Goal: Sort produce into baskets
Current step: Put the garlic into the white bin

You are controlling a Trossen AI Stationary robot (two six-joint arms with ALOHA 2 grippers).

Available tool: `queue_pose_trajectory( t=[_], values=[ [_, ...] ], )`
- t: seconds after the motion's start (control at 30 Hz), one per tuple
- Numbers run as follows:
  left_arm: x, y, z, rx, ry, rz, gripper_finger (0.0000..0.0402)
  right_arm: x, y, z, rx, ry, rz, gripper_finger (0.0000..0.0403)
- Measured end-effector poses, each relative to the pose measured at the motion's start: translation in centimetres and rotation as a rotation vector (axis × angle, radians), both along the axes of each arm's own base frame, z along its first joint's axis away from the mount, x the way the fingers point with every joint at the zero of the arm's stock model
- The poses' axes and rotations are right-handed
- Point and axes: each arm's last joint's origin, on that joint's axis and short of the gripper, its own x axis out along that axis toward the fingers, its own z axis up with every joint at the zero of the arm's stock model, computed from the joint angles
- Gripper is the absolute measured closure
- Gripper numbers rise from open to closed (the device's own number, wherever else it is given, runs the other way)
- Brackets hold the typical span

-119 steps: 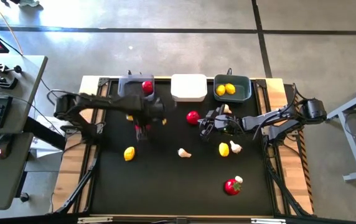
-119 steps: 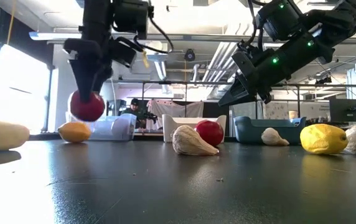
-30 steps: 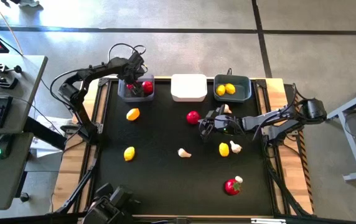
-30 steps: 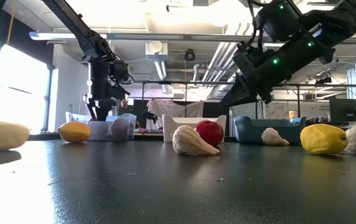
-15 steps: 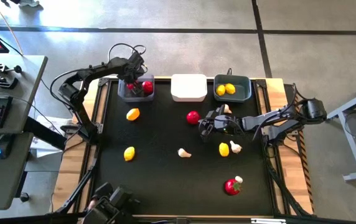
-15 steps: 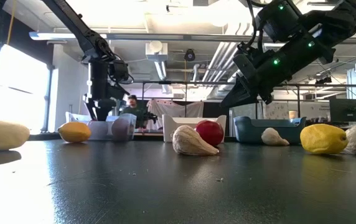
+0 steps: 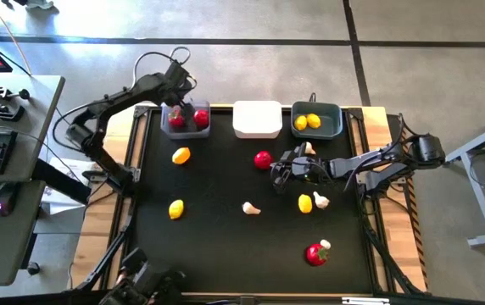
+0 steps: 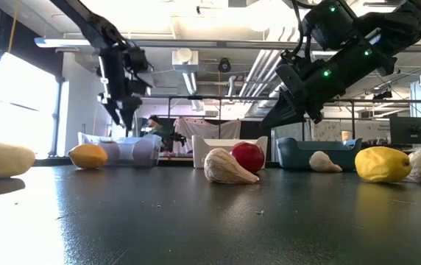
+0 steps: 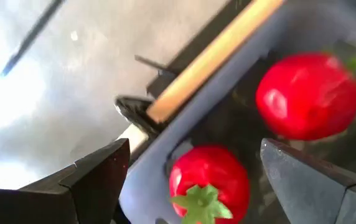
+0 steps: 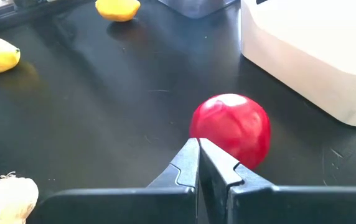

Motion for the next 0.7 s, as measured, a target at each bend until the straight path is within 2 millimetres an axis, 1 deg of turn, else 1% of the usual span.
queue_pose_trajectory(
  t=[0.13,0.2,0.27,0.47,0.7],
  values=[
    [-0.3,-0.5,2.1,0.071,-0.090,0.008,0.0053,0.0,0.0,0.0,0.000,0.000,0.000,0.0401],
    [-0.3,-0.8,2.7,0.084,-0.166,-0.001,0.0053,0.0,0.0,0.0,0.000,0.000,0.000,0.0401],
    [-0.3,-1.3,2.9,0.092,-0.253,-0.036,0.0053,0.0,0.0,0.0,0.000,0.000,0.000,0.0401],
    [0.4,-3.5,1.7,0.156,-0.461,-0.112,0.0053,0.0,0.0,0.0,0.000,0.000,-0.001,0.0401],
    [2.1,-7.0,-0.2,0.245,-0.603,-0.224,0.0053,0.0,-0.1,0.0,0.000,0.000,-0.003,0.0401]
  ],
)
